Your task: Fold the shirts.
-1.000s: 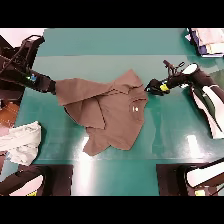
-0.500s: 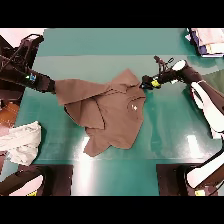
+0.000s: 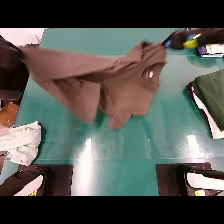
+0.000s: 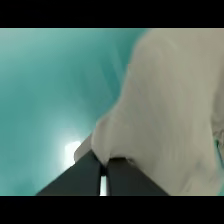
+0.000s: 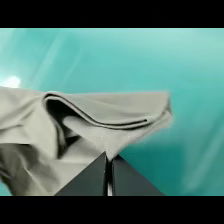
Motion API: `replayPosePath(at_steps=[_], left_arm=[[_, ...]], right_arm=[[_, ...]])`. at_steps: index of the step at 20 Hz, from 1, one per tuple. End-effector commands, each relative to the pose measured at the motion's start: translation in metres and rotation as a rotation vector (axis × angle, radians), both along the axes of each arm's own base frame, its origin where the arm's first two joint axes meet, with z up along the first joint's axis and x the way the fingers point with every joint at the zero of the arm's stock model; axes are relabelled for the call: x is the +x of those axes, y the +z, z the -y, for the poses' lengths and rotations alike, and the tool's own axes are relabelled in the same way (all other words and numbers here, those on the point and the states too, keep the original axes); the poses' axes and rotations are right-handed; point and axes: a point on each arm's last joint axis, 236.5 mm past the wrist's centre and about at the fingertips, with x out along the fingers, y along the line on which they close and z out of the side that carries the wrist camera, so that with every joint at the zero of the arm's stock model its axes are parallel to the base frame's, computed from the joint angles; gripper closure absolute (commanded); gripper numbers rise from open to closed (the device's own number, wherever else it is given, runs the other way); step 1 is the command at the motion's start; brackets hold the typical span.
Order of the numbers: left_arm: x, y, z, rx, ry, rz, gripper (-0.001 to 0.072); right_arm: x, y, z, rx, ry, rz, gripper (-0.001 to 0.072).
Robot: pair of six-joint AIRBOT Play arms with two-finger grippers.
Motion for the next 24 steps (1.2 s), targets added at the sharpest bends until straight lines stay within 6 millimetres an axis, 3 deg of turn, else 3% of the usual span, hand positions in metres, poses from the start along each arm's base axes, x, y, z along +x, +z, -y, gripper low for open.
replayPosePath(at_steps=[1, 2, 4, 6, 8, 10, 11, 13, 15, 17, 19, 21, 23, 24], left_arm=[[-0.051, 0.109, -0.012, -0.024, 0.017, 0.296, 0.0683], [-0.068, 0.136, -0.013, -0.040, 0.014, 0.376, 0.0683], [-0.104, 0.178, -0.011, -0.081, -0.008, 0.521, 0.0683], [-0.130, 0.199, -0.008, -0.115, -0.031, 0.607, 0.0684], [-0.146, 0.201, -0.006, -0.120, -0.045, 0.615, 0.0684], [-0.147, 0.191, -0.005, -0.111, -0.054, 0.572, 0.0684], [-0.141, 0.181, -0.004, -0.105, -0.054, 0.537, 0.0684], [-0.115, 0.140, 0.000, -0.086, -0.054, 0.403, 0.0683], [-0.081, 0.076, 0.004, -0.060, -0.055, 0.205, 0.0683], [-0.047, 0.000, 0.009, -0.035, -0.053, -0.010, 0.0683], [-0.020, -0.081, 0.015, -0.012, -0.067, -0.223, 0.0683], [0.004, -0.164, 0.023, 0.013, -0.104, -0.400, 0.0683], [0.037, -0.227, 0.023, 0.048, -0.105, -0.483, 0.0683], [0.056, -0.254, 0.022, 0.055, -0.089, -0.513, 0.0683]], right_arm=[[-0.074, 0.129, 0.026, -0.104, -0.058, 0.302, 0.0697], [-0.096, 0.162, 0.035, -0.110, -0.102, 0.383, 0.0697], [-0.139, 0.211, 0.050, -0.111, -0.177, 0.505, 0.0697], [-0.175, 0.235, 0.065, -0.127, -0.240, 0.579, 0.0698], [-0.197, 0.241, 0.077, -0.131, -0.294, 0.615, 0.0698], [-0.208, 0.237, 0.087, -0.131, -0.342, 0.612, 0.0698], [-0.208, 0.233, 0.089, -0.134, -0.349, 0.597, 0.0699], [-0.194, 0.219, 0.088, -0.143, -0.340, 0.534, 0.0699], [-0.166, 0.188, 0.086, -0.183, -0.313, 0.389, 0.0699], [-0.125, 0.132, 0.083, -0.225, -0.273, 0.178, 0.0699], [-0.085, 0.060, 0.083, -0.253, -0.251, -0.041, 0.0699], [-0.055, -0.029, 0.082, -0.287, -0.219, -0.275, 0.0699], [-0.032, -0.113, 0.081, -0.308, -0.197, -0.460, 0.0694], [-0.022, -0.144, 0.081, -0.312, -0.195, -0.509, 0.0694]])
